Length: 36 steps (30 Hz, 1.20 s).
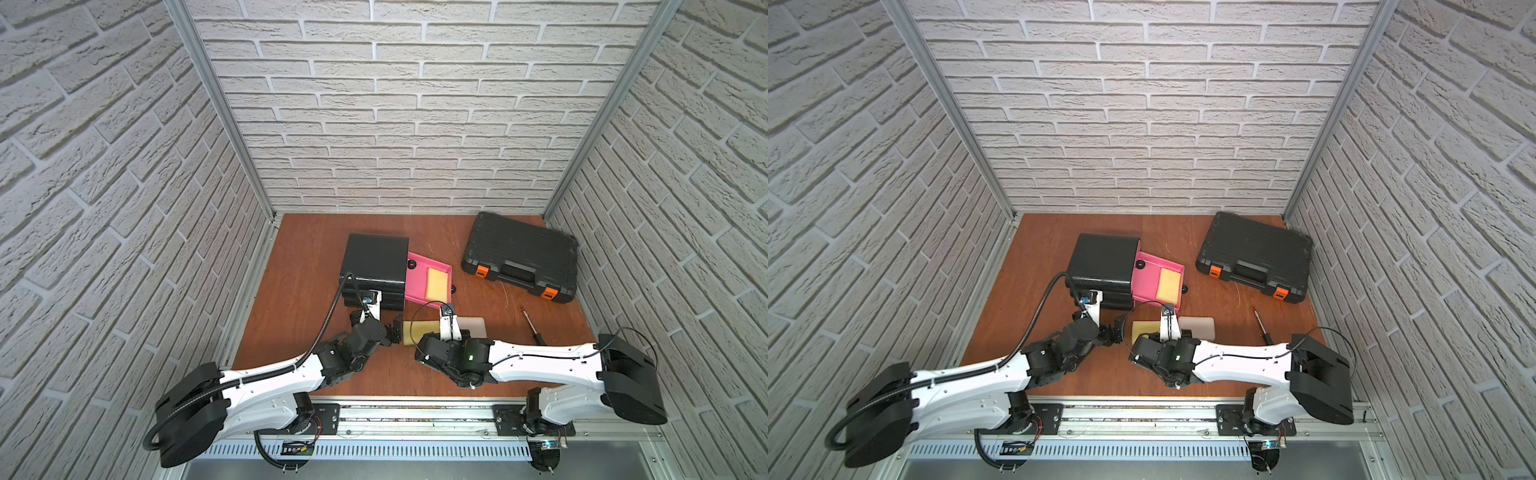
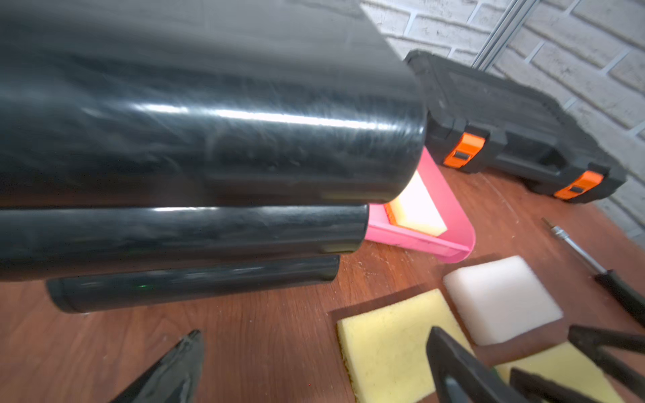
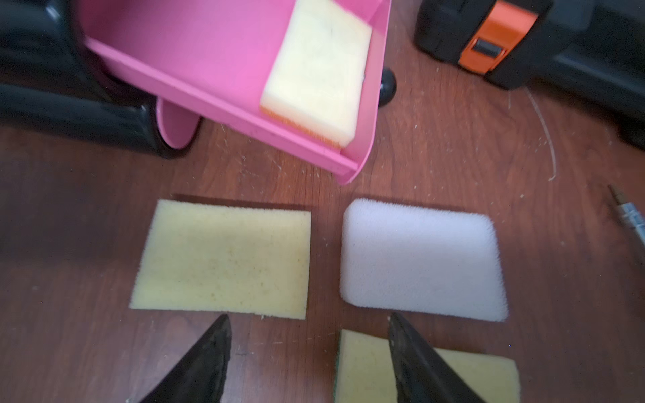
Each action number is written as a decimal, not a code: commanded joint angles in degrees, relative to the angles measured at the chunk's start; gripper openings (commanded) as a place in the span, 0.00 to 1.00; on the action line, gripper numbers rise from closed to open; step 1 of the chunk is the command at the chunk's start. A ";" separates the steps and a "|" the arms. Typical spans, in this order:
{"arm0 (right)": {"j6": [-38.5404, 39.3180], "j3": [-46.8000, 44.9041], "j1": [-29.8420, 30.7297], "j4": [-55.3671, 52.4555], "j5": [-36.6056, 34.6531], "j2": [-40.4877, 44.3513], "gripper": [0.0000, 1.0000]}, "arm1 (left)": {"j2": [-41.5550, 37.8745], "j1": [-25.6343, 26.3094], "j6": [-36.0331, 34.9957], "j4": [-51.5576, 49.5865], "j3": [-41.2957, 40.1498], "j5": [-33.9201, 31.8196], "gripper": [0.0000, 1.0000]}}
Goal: Take the sponge out of the drawer
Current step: Adjust the sponge at the center of the board, then pick up the sponge from the drawer.
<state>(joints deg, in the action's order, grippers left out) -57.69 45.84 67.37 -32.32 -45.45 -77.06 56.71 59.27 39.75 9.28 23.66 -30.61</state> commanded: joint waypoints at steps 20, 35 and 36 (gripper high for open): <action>26.25 21.51 -22.22 5.42 23.13 -14.11 0.61 | -13.46 -4.73 -4.97 -10.31 7.78 10.34 0.98; 25.16 26.93 -26.76 5.96 22.78 -26.53 0.55 | -19.69 -6.27 -3.98 -11.99 5.43 10.86 0.98; 24.98 26.93 -26.93 5.87 22.75 -26.87 0.55 | -20.02 -6.35 -3.82 -12.12 5.20 10.74 0.98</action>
<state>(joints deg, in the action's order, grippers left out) -32.38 71.83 40.95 -26.61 -21.87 -103.33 37.76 53.30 35.77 -3.53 29.82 -20.03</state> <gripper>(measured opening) 0.550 0.983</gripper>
